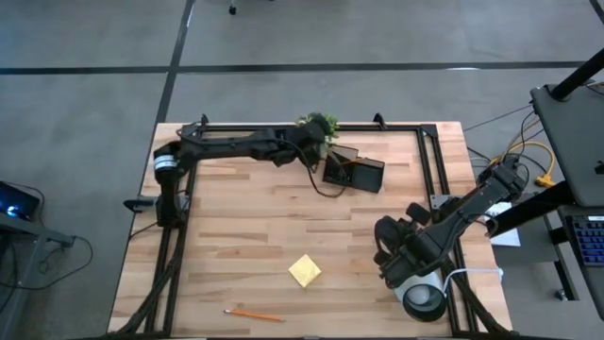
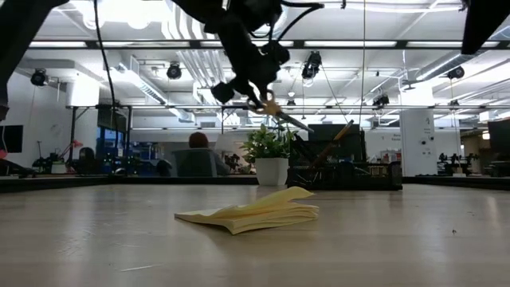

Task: Pick and place office supplies into organizer
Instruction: Put the yellow scissors into the desk organizer, then put the yellow sticky note into the desk organizer

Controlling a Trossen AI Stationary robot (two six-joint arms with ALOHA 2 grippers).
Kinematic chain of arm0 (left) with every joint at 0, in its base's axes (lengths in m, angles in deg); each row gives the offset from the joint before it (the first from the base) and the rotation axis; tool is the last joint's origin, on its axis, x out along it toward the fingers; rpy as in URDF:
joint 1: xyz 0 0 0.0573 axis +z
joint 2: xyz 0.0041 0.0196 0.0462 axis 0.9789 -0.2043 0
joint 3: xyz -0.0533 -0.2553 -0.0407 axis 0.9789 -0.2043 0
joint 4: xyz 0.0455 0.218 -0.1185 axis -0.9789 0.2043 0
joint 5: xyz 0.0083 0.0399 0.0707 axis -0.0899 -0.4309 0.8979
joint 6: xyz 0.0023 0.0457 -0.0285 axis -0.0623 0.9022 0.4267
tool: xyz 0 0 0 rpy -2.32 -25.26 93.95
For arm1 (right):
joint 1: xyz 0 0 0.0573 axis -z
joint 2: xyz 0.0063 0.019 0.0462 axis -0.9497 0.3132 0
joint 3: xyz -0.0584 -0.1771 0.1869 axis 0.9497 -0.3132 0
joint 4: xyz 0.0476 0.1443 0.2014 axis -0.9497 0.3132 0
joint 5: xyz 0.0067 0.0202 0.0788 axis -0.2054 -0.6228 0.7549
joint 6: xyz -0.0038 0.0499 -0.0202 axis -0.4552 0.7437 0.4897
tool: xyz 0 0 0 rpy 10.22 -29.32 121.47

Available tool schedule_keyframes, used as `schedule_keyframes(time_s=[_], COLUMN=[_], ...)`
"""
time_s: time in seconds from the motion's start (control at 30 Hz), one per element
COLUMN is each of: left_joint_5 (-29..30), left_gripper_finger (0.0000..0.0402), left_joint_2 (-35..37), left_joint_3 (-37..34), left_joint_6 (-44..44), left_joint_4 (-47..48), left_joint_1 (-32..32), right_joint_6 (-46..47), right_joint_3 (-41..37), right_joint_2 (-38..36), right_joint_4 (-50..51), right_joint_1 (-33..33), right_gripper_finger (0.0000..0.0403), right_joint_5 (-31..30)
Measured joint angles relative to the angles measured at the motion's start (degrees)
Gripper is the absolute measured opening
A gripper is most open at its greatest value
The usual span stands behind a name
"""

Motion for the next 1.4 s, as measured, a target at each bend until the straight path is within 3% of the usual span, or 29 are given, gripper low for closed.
schedule_keyframes(time_s=[0.2,0.3,0.93,1.2,1.4], left_joint_5=[1.79,2.95,1.45,-1.78,4.57], left_gripper_finger=[0.0055,0.0055,0.0055,0.0160,0.0188], left_joint_2=[-3.28,-5.52,-11.77,-11.82,-11.15], left_joint_3=[-0.07,2.04,3.08,3.08,3.12], left_joint_6=[6.12,6.05,5.91,2.64,-4.11], left_joint_4=[-12.29,-14.14,-12.72,-12.82,-12.77], left_joint_1=[0.07,0.20,1.26,-1.83,-5.77], right_joint_6=[-0.56,-1.16,-4.15,-4.49,-4.46], right_joint_3=[0.04,0.04,0.04,0.04,0.04], right_joint_2=[-0.04,-0.04,-0.11,-0.22,-0.59], right_joint_4=[-0.03,-0.09,-0.08,-0.05,-0.05], right_joint_1=[-0.34,-0.34,-0.29,-0.29,-0.29], right_gripper_finger=[0.0068,0.0068,0.0068,0.0068,0.0068], right_joint_5=[0.62,0.60,1.21,1.14,1.03])
